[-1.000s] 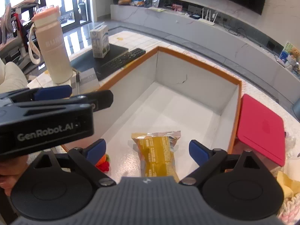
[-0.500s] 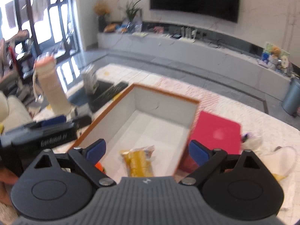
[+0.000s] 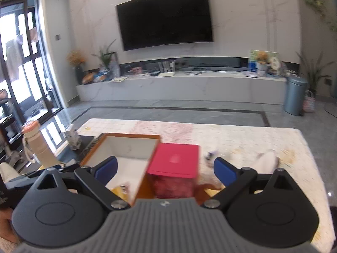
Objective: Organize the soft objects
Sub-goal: 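Move both tools back toward the soft items on the table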
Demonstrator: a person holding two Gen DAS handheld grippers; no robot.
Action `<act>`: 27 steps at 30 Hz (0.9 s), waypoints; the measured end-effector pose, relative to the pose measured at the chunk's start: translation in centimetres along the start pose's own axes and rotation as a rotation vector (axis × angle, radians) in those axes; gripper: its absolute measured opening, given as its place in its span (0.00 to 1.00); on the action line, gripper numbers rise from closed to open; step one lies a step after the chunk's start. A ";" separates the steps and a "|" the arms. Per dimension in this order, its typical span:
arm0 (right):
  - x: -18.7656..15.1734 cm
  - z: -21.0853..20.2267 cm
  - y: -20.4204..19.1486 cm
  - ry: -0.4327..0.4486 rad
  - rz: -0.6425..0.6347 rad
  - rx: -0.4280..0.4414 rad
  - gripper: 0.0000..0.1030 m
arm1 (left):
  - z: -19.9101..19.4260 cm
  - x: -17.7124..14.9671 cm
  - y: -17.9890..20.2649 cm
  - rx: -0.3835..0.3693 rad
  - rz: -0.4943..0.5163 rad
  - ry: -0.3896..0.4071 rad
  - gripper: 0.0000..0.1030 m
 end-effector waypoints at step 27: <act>-9.8 7.3 17.7 -0.235 0.333 -0.226 0.94 | 9.2 -12.5 17.1 -0.149 0.277 -0.368 0.87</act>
Point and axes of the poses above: each gripper's, at about its wrist camera, not at the fingertips, and z roughly the way its jaws point, y to its right, x to its top, the point moved 5 cm from there along z, roughly the way its jaws point, and after that the axes turned 9 degrees about -z, right-handed, at the moved point
